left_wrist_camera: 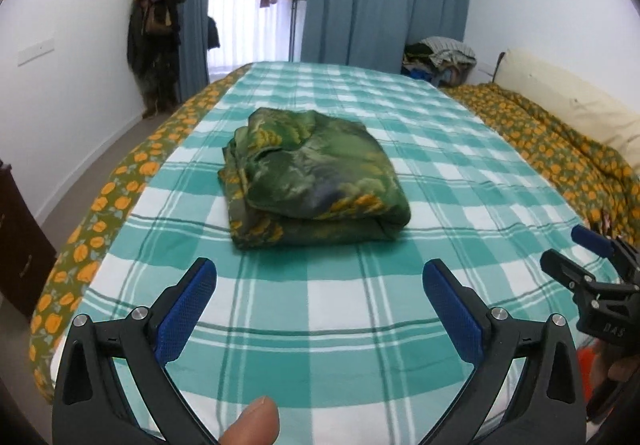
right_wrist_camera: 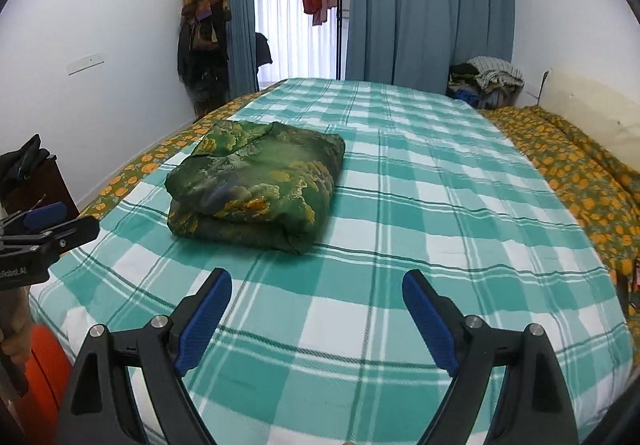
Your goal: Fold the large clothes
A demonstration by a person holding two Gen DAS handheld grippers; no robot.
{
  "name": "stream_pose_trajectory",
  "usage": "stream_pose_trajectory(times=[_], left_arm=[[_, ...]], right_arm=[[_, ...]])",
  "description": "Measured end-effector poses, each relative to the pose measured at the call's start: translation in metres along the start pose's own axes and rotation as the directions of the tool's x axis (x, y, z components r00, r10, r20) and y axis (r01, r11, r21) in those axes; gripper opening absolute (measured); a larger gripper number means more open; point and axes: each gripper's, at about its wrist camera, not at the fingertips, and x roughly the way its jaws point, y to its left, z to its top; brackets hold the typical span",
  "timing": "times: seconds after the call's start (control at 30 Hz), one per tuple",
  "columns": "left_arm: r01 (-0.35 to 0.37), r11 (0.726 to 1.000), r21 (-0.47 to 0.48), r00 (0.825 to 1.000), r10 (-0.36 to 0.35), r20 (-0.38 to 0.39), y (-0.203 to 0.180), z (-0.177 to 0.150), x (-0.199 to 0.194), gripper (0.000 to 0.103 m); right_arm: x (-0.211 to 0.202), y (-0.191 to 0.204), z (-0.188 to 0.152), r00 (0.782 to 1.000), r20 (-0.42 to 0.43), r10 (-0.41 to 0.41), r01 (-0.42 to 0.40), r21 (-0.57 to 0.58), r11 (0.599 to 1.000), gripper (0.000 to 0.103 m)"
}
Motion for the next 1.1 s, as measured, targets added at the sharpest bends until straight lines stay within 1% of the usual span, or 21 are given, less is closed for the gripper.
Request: stream_pose_trajectory(times=[0.1, 0.13, 0.23, 0.27, 0.33, 0.4, 0.5, 0.6, 0.7, 0.8, 0.93, 1.0, 1.1], left_arm=[[-0.004, 1.0, -0.002, 0.999, 0.004, 0.033, -0.007, 0.004, -0.012, 0.103], [-0.02, 1.0, 0.004, 0.999, 0.02, 0.041, -0.011, 0.005, -0.015, 0.103], [-0.121, 0.991, 0.056, 0.991, 0.117, 0.07, -0.029, 0.004, -0.026, 0.103], [-0.131, 0.989, 0.071, 0.989, 0.125, 0.081, -0.033, 0.003, -0.028, 0.103], [-0.128, 0.987, 0.094, 0.988, 0.118, 0.104, -0.041, 0.001, -0.035, 0.103], [-0.118, 0.989, 0.083, 0.988, 0.109, 0.105, -0.045, 0.002, -0.04, 0.103], [-0.127, 0.991, 0.052, 0.989, 0.123, 0.082, -0.046, 0.005, -0.043, 0.103], [-0.16, 0.986, 0.035, 0.986, 0.158, 0.043, -0.042, 0.006, -0.042, 0.103], [-0.169, 0.985, 0.037, 0.986, 0.169, 0.016, -0.039, 0.002, -0.041, 0.103], [-0.171, 0.984, 0.047, 0.985, 0.172, -0.007, -0.038, -0.001, -0.042, 0.103], [-0.195, 0.978, 0.077, 0.98, 0.198, -0.033, -0.04, -0.003, -0.042, 0.103], [-0.193, 0.978, 0.081, 0.979, 0.197, -0.043, -0.039, -0.004, -0.042, 0.103], [-0.151, 0.986, 0.064, 0.986, 0.155, -0.063, -0.037, -0.005, -0.042, 0.103]], right_arm=[[-0.015, -0.01, -0.002, 0.999, 0.041, 0.0, -0.001, 0.039, 0.999, 0.089], [-0.02, -0.014, -0.002, 0.999, 0.05, 0.004, -0.006, 0.058, 0.998, 0.089], [-0.027, -0.021, -0.002, 0.997, 0.066, 0.031, -0.037, 0.099, 0.994, 0.089], [-0.027, -0.022, -0.001, 0.997, 0.062, 0.034, -0.04, 0.104, 0.994, 0.089], [-0.028, -0.02, -0.001, 0.998, 0.055, 0.021, -0.026, 0.104, 0.994, 0.089], [-0.031, -0.015, 0.0, 0.999, 0.051, -0.004, 0.0, 0.082, 0.997, 0.089], [-0.035, -0.009, 0.002, 0.999, 0.036, -0.026, 0.023, 0.07, 0.997, 0.089], [-0.037, -0.008, 0.004, 0.999, 0.022, -0.029, 0.027, 0.082, 0.996, 0.089], [-0.036, -0.002, 0.006, 0.999, -0.009, -0.047, 0.048, 0.068, 0.997, 0.089], [-0.037, 0.004, 0.006, 0.999, -0.024, -0.045, 0.046, 0.062, 0.997, 0.089], [-0.039, 0.014, 0.007, 0.998, -0.044, -0.042, 0.045, 0.049, 0.998, 0.089], [-0.041, 0.02, 0.007, 0.998, -0.048, -0.046, 0.047, 0.033, 0.998, 0.089], [-0.043, 0.025, 0.006, 0.997, -0.056, -0.055, 0.056, 0.023, 0.998, 0.089]])
